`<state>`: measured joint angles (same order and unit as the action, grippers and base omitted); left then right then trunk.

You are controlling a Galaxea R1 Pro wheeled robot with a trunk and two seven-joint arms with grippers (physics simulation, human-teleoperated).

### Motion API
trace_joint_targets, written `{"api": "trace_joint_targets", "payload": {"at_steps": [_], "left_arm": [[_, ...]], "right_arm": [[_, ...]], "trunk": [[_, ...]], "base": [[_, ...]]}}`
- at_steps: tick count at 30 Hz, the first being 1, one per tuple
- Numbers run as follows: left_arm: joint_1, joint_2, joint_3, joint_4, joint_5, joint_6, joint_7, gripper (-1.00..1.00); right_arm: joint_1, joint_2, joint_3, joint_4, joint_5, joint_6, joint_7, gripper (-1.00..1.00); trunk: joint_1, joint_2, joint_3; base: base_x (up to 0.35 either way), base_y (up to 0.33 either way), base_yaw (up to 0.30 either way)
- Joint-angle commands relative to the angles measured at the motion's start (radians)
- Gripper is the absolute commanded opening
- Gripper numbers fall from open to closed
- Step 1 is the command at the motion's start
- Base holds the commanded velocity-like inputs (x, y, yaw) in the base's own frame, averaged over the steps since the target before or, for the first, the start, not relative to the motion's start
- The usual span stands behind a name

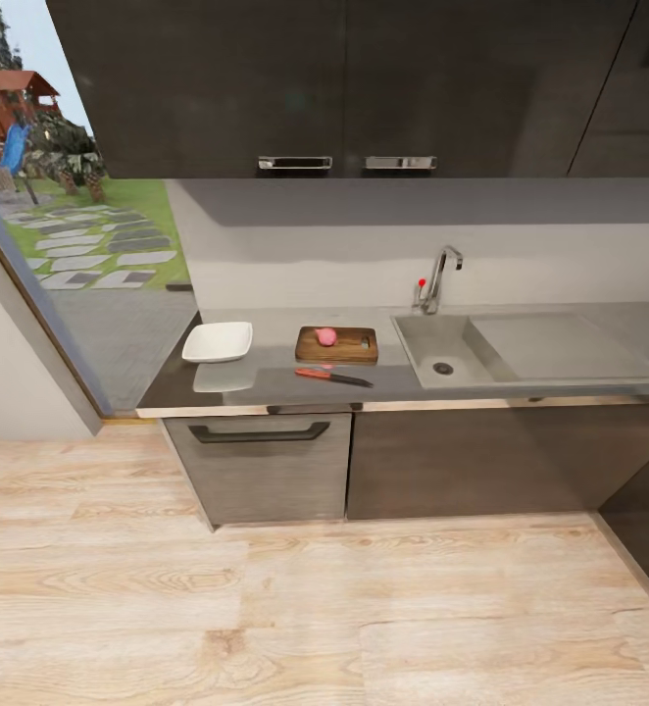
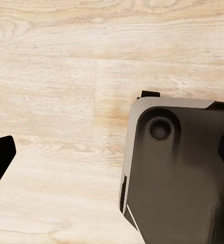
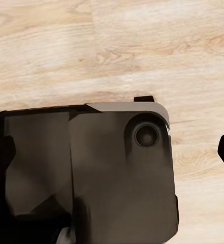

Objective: In the kitchen, take the Vidalia onion out of the sink, dice it on the chopping board with the paring knife, put the diced onion into the bowl on the countertop, then place both the paring knife and the chopping board into the sink.

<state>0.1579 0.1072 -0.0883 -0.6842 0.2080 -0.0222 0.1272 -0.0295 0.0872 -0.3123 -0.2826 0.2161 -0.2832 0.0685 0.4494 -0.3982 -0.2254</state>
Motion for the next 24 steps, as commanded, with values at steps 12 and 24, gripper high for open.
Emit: {"api": "trace_joint_targets", "payload": {"at_steps": [12,24], "left_arm": [[0.0,0.002,-0.008,-0.001,0.01,-0.002,0.009,1.0],[0.0,0.002,-0.008,-0.001,0.01,-0.002,0.009,1.0]], "right_arm": [[-0.001,0.012,-0.007,0.018,0.008,-0.019,0.008,1.0],[0.0,-0.02,-0.008,0.065,0.009,-0.023,0.004,1.0]], "trunk": [[0.001,-0.002,-0.002],[0.001,-0.002,-0.002]], "base": [[0.0,0.0,0.0],[0.0,0.0,0.0]]}}
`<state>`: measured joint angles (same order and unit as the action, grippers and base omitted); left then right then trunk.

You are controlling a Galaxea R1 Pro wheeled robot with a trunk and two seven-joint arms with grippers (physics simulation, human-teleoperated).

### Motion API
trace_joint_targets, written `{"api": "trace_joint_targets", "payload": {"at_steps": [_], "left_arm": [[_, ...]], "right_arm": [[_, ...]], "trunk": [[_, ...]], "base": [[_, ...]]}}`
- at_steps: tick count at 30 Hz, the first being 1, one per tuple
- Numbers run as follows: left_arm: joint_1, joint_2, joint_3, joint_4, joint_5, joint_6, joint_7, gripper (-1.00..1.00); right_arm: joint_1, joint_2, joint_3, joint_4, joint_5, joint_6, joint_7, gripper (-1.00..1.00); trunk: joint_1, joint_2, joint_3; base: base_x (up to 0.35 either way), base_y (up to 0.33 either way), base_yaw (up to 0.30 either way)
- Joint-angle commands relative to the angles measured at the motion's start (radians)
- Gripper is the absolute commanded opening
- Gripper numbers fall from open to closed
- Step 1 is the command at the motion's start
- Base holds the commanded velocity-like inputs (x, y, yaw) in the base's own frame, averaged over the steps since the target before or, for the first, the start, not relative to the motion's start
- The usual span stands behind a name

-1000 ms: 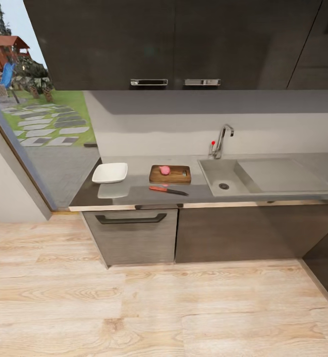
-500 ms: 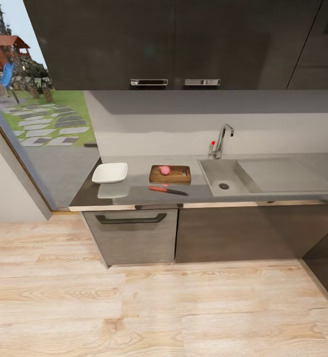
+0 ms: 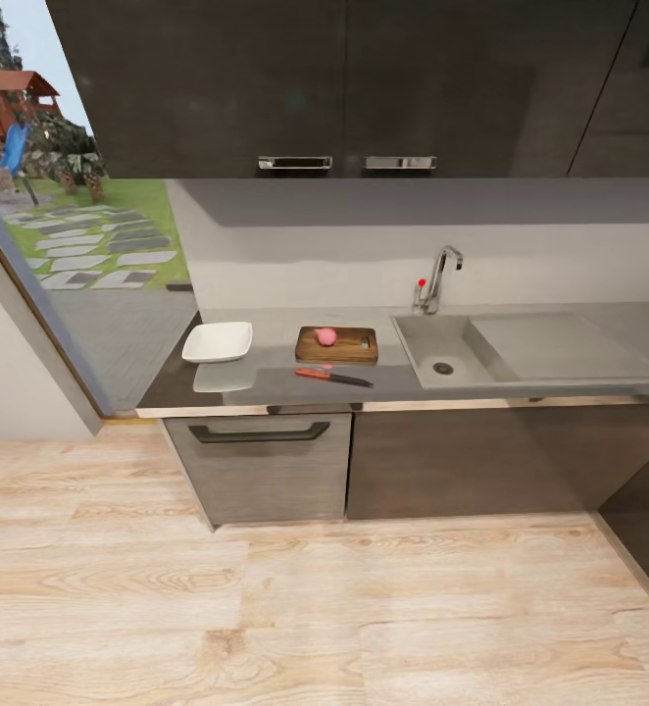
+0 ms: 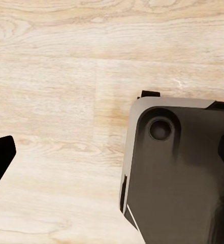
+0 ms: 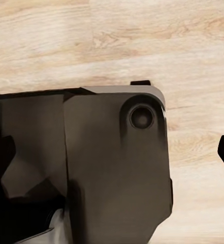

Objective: In the kitchen, take the Vidalia onion out of the sink, dice it on the chopping board with the paring knife, put the diced onion into the bowl on the countertop, then place both the paring knife and the chopping board into the sink.

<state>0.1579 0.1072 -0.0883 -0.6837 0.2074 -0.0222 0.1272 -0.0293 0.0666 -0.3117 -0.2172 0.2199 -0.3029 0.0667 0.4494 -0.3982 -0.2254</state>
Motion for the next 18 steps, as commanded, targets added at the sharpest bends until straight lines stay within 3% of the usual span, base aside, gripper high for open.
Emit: {"api": "trace_joint_targets", "payload": {"at_steps": [1,18], "left_arm": [[0.0,0.002,-0.008,-0.001,0.01,-0.002,0.009,1.0],[0.0,0.0,-0.008,0.008,0.009,-0.002,0.009,1.0]], "right_arm": [[0.0,0.0,-0.008,0.001,0.006,-0.003,0.005,1.0],[0.0,-0.001,-0.009,0.002,0.006,-0.002,0.005,1.0]], "trunk": [[0.001,-0.002,-0.002],[0.001,-0.002,-0.002]], "base": [[0.0,0.0,0.0],[0.0,0.0,0.0]]}}
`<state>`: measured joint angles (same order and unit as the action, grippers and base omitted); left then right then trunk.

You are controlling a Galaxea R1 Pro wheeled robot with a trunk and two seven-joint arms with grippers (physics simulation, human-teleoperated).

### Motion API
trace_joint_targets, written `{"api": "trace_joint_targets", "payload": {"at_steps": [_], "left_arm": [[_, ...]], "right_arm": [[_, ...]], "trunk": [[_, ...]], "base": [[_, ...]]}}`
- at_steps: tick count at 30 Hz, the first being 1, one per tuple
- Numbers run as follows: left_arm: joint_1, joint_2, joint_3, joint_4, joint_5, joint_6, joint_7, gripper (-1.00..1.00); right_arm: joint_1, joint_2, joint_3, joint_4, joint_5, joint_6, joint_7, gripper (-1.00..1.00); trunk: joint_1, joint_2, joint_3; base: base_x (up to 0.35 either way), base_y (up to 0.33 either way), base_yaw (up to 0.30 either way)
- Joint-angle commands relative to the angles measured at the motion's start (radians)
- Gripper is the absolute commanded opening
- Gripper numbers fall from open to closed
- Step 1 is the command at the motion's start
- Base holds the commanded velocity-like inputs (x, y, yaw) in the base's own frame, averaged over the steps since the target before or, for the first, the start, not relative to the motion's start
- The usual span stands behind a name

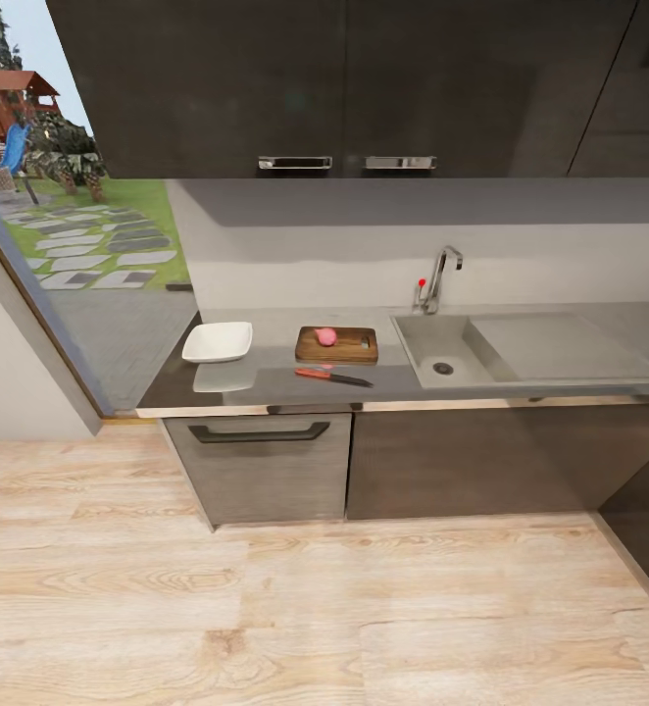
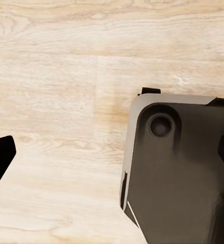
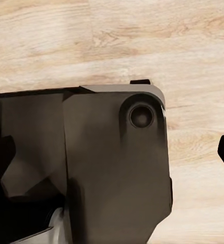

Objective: In the kitchen, take the Vidalia onion out of the sink, dice it on the chopping board with the paring knife, put the diced onion into the bowl on the countertop, then place both the paring knife and the chopping board into the sink.

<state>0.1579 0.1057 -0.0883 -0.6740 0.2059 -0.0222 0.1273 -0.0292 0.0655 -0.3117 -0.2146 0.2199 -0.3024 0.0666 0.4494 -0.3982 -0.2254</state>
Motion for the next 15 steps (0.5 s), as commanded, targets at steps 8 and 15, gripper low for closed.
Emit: {"api": "trace_joint_targets", "payload": {"at_steps": [8,15], "left_arm": [[0.0,0.002,-0.008,0.0,0.012,-0.002,0.009,1.0],[0.0,0.003,-0.008,0.0,0.012,-0.002,0.009,1.0]], "right_arm": [[-0.001,0.0,-0.009,0.0,0.006,-0.003,0.005,1.0],[0.0,0.004,-0.008,0.001,0.006,-0.002,0.005,1.0]], "trunk": [[0.001,-0.002,-0.002],[0.001,-0.002,-0.002]], "base": [[0.0,0.0,0.0],[0.0,0.0,0.0]]}}
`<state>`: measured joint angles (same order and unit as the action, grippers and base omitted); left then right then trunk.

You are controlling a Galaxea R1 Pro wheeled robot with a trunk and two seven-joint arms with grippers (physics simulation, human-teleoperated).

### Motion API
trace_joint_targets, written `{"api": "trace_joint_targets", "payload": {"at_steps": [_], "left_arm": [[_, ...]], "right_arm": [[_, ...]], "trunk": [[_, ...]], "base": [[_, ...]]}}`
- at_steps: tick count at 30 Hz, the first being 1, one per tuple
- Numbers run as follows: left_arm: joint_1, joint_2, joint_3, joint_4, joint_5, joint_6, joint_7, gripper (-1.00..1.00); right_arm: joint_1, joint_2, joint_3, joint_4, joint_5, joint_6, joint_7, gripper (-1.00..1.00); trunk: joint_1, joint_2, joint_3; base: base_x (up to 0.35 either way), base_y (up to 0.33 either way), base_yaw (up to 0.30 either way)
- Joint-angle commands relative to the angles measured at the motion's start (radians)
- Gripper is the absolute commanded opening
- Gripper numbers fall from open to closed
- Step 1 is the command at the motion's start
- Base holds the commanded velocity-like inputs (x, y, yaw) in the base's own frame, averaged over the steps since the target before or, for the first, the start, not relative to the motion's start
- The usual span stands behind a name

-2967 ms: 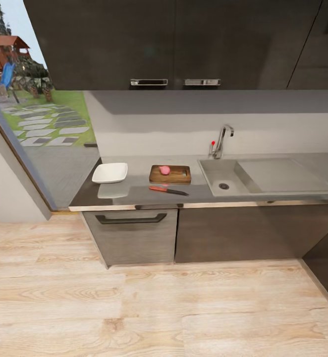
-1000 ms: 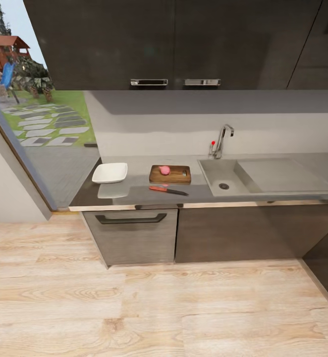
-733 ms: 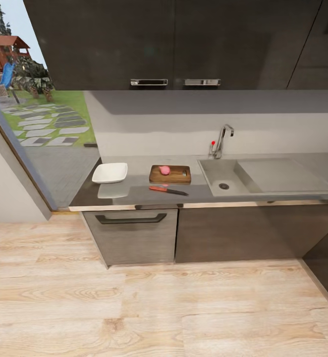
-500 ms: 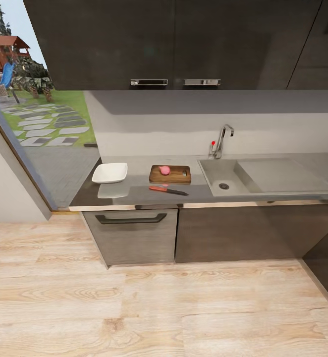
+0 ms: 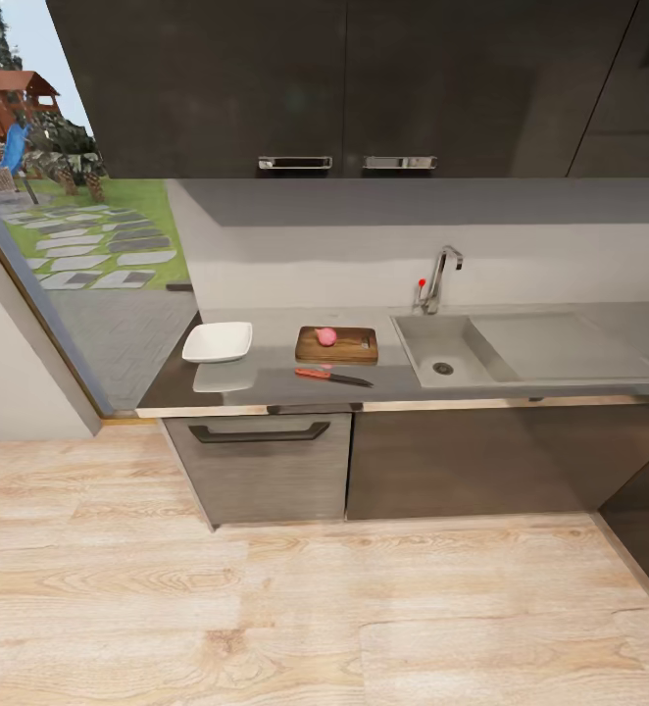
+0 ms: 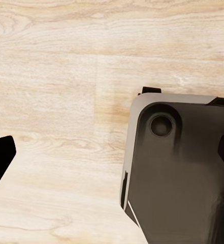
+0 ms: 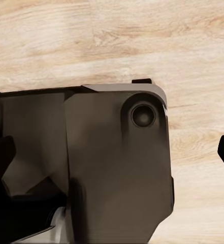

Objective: In the kitchen, take the Vidalia onion out of the sink, dice it on the chopping board with the paring knife, put the diced onion into the bowl on the countertop, then place both the paring knife and the chopping board into the sink.

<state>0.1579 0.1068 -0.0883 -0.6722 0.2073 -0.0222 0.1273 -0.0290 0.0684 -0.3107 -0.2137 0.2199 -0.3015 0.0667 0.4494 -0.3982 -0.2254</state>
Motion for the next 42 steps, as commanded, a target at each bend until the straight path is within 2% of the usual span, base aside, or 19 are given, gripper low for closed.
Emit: {"api": "trace_joint_targets", "payload": {"at_steps": [1,10,20,28,33,36,40,41,42], "left_arm": [[0.0,0.002,-0.008,-0.002,0.01,-0.002,0.009,1.0],[0.0,0.002,-0.008,-0.004,0.01,-0.002,0.009,1.0],[0.0,0.002,-0.008,0.0,0.01,-0.002,0.009,1.0],[0.0,0.003,-0.008,0.002,0.01,-0.002,0.009,1.0],[0.0,0.004,-0.007,-0.001,0.01,-0.003,0.009,1.0],[0.0,0.004,-0.007,-0.002,0.01,-0.003,0.009,1.0],[0.0,0.004,-0.007,-0.003,0.01,-0.002,0.009,1.0],[0.0,0.004,-0.007,-0.003,0.01,-0.002,0.009,1.0],[0.0,0.004,-0.007,-0.003,0.01,-0.002,0.009,1.0]], "right_arm": [[0.0,0.001,-0.009,0.0,0.006,-0.003,0.005,1.0],[0.0,0.007,-0.01,-0.005,0.004,-0.016,0.012,1.0],[-0.001,0.015,-0.01,-0.328,0.003,-0.031,0.009,1.0],[-0.001,0.058,-0.003,-0.53,0.005,-0.027,0.004,1.0],[-0.001,0.084,0.043,-0.651,0.005,-0.018,-0.008,1.0],[-0.001,0.105,0.101,-0.732,0.006,0.022,-0.048,1.0],[-0.002,0.106,0.177,-0.821,0.006,0.103,-0.114,1.0],[-0.002,0.106,0.212,-0.859,0.005,0.141,-0.14,1.0],[-0.002,0.106,0.229,-0.878,0.005,0.161,-0.153,1.0]], "trunk": [[0.001,-0.002,-0.002],[0.001,-0.002,-0.002],[0.001,-0.002,-0.002],[0.001,-0.002,-0.002],[0.001,-0.002,-0.002],[0.001,-0.002,-0.002],[0.001,-0.002,-0.002],[0.001,-0.002,-0.002],[0.001,-0.002,-0.002]], "base": [[0.0,0.0,0.0],[0.0,0.0,0.0],[0.0,0.0,0.0],[0.0,0.0,0.0],[0.0,0.0,0.0],[0.0,0.0,0.0],[0.0,0.0,0.0],[0.0,0.0,0.0],[0.0,0.0,0.0]]}}
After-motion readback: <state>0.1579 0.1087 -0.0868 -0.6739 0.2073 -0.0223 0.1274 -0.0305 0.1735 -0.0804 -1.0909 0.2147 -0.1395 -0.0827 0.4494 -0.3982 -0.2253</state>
